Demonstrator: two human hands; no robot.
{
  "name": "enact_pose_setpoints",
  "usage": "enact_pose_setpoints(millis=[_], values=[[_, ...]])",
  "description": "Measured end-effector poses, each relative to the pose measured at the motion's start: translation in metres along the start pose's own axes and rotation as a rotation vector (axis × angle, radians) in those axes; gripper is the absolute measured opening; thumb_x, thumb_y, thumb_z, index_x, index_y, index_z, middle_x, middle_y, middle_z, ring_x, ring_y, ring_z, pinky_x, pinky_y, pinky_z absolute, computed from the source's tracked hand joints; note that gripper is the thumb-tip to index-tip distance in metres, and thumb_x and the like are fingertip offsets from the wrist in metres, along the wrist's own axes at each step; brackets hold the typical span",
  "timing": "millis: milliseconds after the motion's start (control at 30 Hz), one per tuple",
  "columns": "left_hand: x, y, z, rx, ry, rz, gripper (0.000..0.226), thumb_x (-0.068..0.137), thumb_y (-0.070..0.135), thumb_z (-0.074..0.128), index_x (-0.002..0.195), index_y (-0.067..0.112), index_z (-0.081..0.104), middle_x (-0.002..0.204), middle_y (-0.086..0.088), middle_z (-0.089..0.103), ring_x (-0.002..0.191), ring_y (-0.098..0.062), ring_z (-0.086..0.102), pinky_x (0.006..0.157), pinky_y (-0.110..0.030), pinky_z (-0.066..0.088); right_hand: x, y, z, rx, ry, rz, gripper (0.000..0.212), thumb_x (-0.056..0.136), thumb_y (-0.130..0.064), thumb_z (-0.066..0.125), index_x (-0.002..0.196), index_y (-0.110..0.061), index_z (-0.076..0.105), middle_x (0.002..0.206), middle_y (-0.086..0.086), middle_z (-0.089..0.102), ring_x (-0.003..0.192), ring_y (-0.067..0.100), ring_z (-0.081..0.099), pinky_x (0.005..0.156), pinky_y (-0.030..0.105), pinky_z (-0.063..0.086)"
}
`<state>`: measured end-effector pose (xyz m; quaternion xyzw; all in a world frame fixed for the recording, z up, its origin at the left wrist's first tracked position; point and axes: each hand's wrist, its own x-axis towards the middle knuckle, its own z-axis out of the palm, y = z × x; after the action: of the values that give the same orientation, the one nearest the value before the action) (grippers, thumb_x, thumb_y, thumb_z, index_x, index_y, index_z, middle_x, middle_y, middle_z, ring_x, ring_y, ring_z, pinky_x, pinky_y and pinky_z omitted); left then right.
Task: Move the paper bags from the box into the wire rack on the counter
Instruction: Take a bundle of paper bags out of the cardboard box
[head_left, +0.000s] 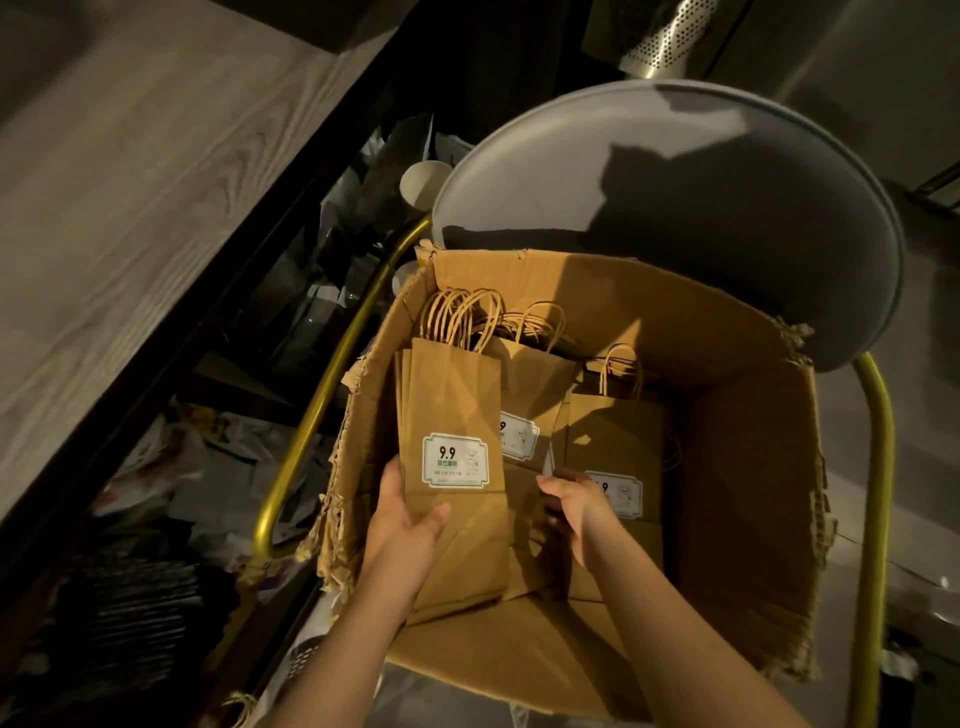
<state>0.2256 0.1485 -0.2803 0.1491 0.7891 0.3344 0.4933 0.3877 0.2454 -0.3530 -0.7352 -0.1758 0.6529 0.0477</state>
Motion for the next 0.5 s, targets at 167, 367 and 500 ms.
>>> enact_pose_setpoints(millis=[167,367,500], values=[[0.000,-0.001,0.000,-0.001,0.010,-0.034,0.072,0.090,0.011,0.061,0.142,0.045,0.026,0.128,0.016,0.049,0.123,-0.015,0.044,0.107,-0.050,0.037,0.003,-0.003,0.017,0.117,-0.043,0.009,0.033,0.087,-0.013,0.067,0.119,-0.013,0.056,0.114,0.008,0.064,0.105,0.026,0.060,0.096,0.044,0.050],[0.001,-0.003,0.000,0.018,0.020,-0.037,0.073,0.088,0.012,0.063,0.142,0.045,0.026,0.135,0.012,0.049,0.128,-0.020,0.044,0.106,-0.054,0.037,0.005,-0.007,0.035,0.041,-0.060,-0.072,0.022,0.091,-0.006,0.061,0.112,-0.008,0.063,0.107,0.007,0.069,0.104,0.025,0.062,0.100,0.042,0.046],[-0.001,-0.001,-0.001,0.007,0.007,-0.024,0.072,0.089,0.010,0.062,0.143,0.043,0.027,0.134,0.013,0.049,0.128,-0.019,0.045,0.108,-0.050,0.036,0.006,-0.008,0.030,0.051,0.086,-0.148,0.029,0.099,-0.011,0.050,0.128,-0.012,0.050,0.114,0.006,0.061,0.106,0.024,0.056,0.096,0.041,0.047]])
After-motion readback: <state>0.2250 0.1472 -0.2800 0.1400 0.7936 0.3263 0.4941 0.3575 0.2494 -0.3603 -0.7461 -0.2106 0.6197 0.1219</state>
